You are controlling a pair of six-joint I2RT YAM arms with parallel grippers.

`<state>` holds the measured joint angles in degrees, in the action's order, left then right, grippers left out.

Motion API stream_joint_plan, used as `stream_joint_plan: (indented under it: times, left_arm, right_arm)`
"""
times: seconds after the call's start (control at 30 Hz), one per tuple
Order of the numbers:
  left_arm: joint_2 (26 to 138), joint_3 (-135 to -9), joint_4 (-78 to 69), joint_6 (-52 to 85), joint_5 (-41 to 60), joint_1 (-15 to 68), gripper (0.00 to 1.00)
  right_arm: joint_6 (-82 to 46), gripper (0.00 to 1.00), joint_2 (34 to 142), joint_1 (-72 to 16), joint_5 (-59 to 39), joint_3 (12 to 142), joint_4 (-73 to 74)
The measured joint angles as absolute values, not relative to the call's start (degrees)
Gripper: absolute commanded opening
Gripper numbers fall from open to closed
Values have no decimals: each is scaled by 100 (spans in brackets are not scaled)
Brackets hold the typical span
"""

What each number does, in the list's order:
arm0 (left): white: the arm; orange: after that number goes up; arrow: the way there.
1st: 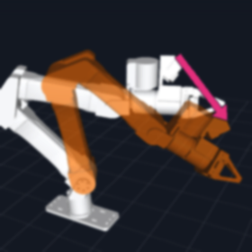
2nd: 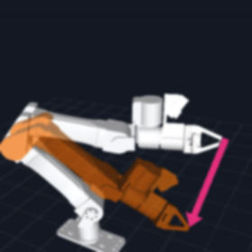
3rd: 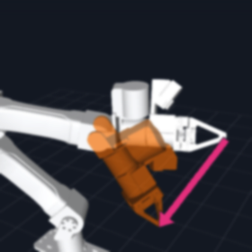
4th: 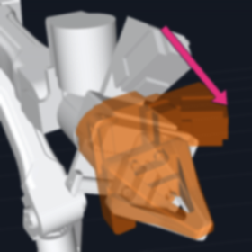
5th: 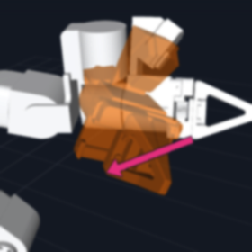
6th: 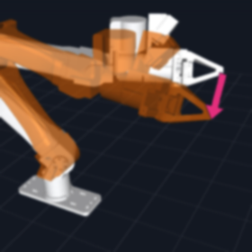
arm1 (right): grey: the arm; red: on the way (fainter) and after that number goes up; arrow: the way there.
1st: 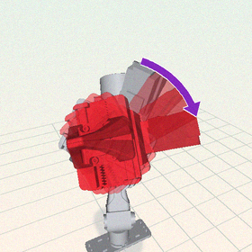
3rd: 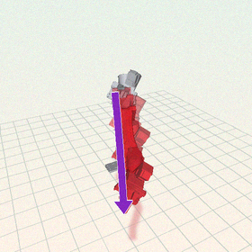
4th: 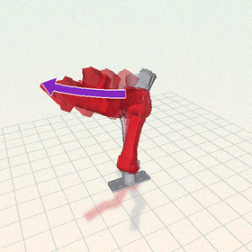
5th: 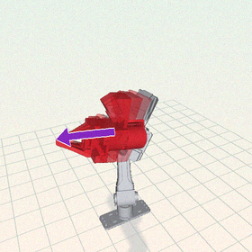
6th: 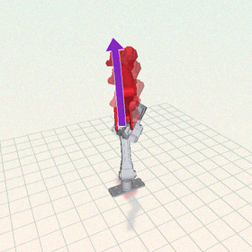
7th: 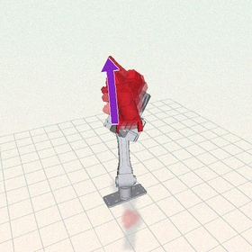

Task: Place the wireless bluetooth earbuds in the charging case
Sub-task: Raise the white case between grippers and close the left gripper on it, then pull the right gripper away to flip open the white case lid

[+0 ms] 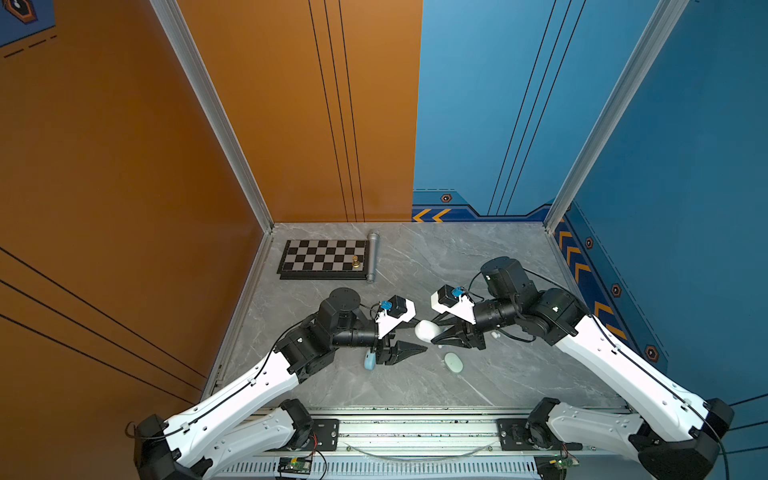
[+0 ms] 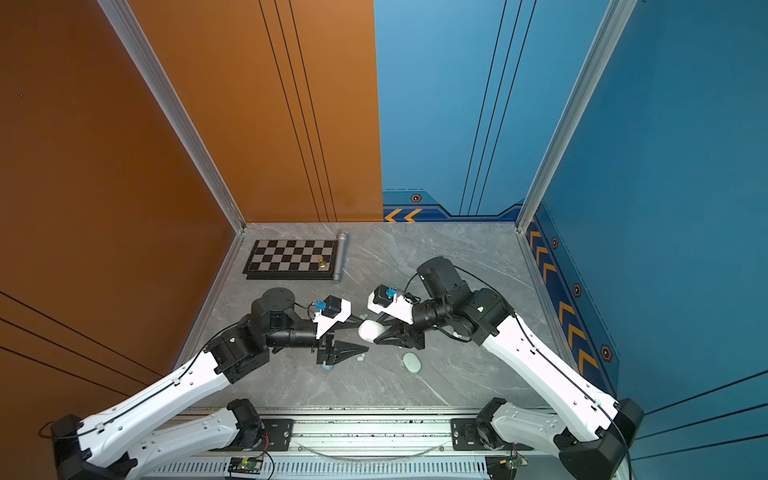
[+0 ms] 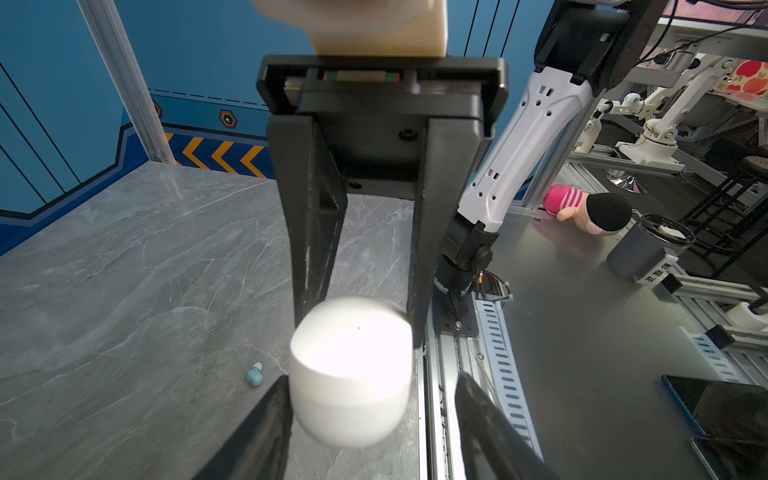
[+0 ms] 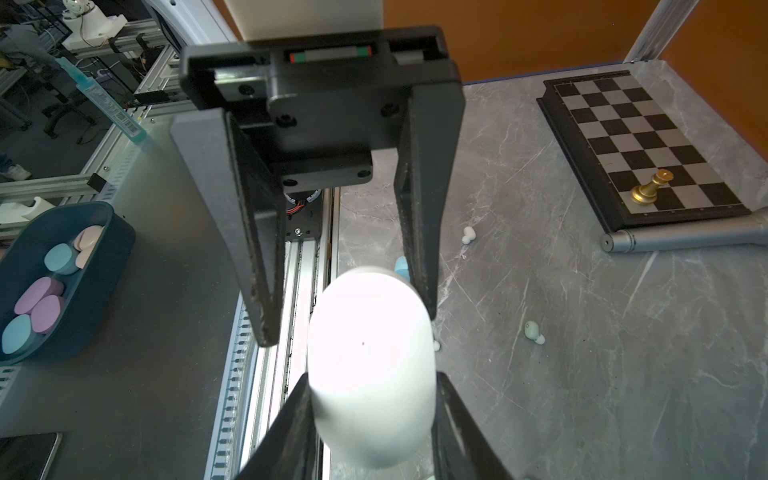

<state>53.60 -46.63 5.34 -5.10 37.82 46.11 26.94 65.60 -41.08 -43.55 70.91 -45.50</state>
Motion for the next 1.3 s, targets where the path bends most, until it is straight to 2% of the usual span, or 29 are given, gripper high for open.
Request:
stream_joint_plan:
  times: [0.1,0.3,0.5,0.6,0.7,0.87,1.0,1.3]
  left_arm:
    - [5398,-4663,528,-513,3785,4615,57]
    - [5450,-4663,528,-572,3822,4619,43]
    - [5450,-4663,543,-598,3848,4619,16]
    - [5452,-4663,558,-598,3846,4619,0]
    - [5452,-4663,556,-598,3848,4619,0]
    - [5452,-4663,558,-600,3848,4619,0]
    - [5463,-4663,552,-617,3854,4619,0]
    - [5511,-4663,576,-617,3844,4615,0]
  right_arm:
    - [2694,11,6582,-4167,-4357,7100,-4550]
    - [2694,10,6600,-4195,-4355,7100,-4550]
    - [2696,10,6624,-4206,-4357,7129,-4600]
    - [2696,16,6650,-4206,-4357,7144,-4619]
    - [2692,31,6657,-4206,-4355,7159,-4639]
    - [2670,47,6654,-4204,-4331,7159,-4639]
    - [2547,52,6654,-4185,-4303,7157,-4626]
    - [2222,57,6440,-3885,-4298,7107,-4434]
